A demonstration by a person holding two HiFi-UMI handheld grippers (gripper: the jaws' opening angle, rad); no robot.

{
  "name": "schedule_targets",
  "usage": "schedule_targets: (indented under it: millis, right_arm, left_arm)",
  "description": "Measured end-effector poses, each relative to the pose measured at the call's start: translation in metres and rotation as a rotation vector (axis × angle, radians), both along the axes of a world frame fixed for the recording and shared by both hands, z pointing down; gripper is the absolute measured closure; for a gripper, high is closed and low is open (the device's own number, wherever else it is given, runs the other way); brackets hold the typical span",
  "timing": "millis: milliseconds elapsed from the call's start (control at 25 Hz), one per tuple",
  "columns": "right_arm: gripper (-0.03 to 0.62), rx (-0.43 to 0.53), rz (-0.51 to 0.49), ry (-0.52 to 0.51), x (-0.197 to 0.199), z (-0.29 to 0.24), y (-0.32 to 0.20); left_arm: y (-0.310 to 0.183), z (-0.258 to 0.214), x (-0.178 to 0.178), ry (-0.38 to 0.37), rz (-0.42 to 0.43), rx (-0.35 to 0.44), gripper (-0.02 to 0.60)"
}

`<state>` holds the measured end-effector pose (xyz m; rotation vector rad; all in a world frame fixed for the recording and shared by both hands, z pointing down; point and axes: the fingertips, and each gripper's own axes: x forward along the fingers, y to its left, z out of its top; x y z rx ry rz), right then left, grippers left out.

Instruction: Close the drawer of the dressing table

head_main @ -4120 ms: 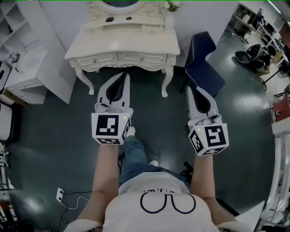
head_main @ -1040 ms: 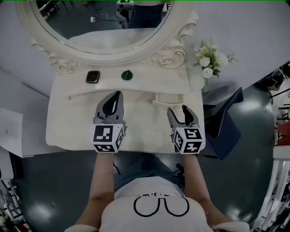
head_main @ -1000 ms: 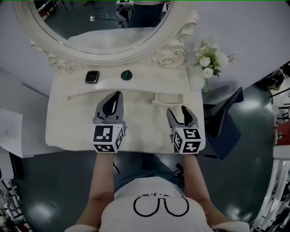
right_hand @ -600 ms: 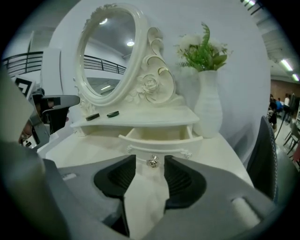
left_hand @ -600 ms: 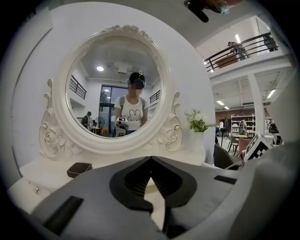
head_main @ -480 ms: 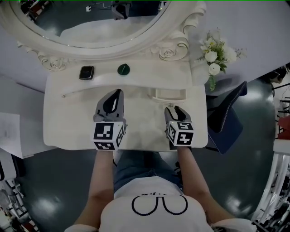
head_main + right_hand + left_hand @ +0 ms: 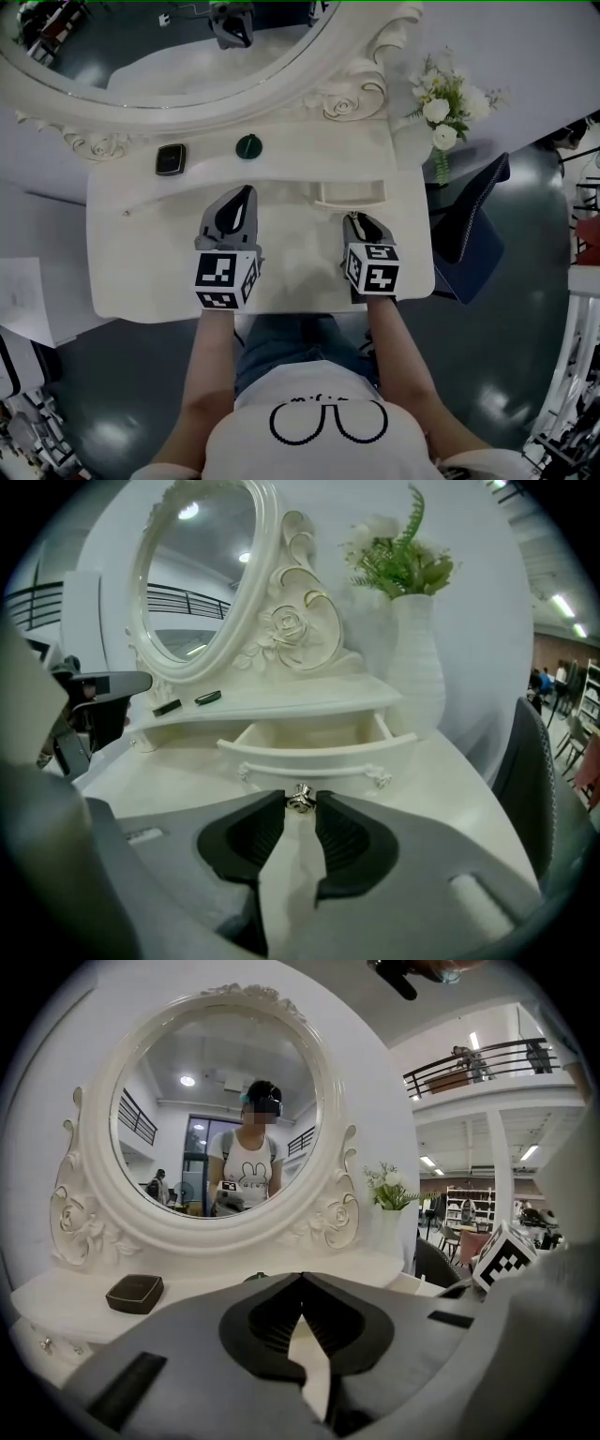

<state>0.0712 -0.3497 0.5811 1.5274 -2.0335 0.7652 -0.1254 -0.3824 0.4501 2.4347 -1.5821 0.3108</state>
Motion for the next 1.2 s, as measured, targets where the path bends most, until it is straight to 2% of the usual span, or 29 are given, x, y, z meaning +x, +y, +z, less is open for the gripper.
schedule_targets:
  millis: [600,1200]
  right_arm:
    - [0.491,-0.030,0.004,0.003,-0.001,-0.004,-0.010]
    - [0.491,-0.026,0.004,-0.001,0.000,-0.003,-0.038]
  left_arm:
    - [-0.011,-0.007,-0.005,0.000,0.013,0.008,0.583]
    - [-0.019,-0.012,-0.021,-0.015,-0.035,0.018,0.583]
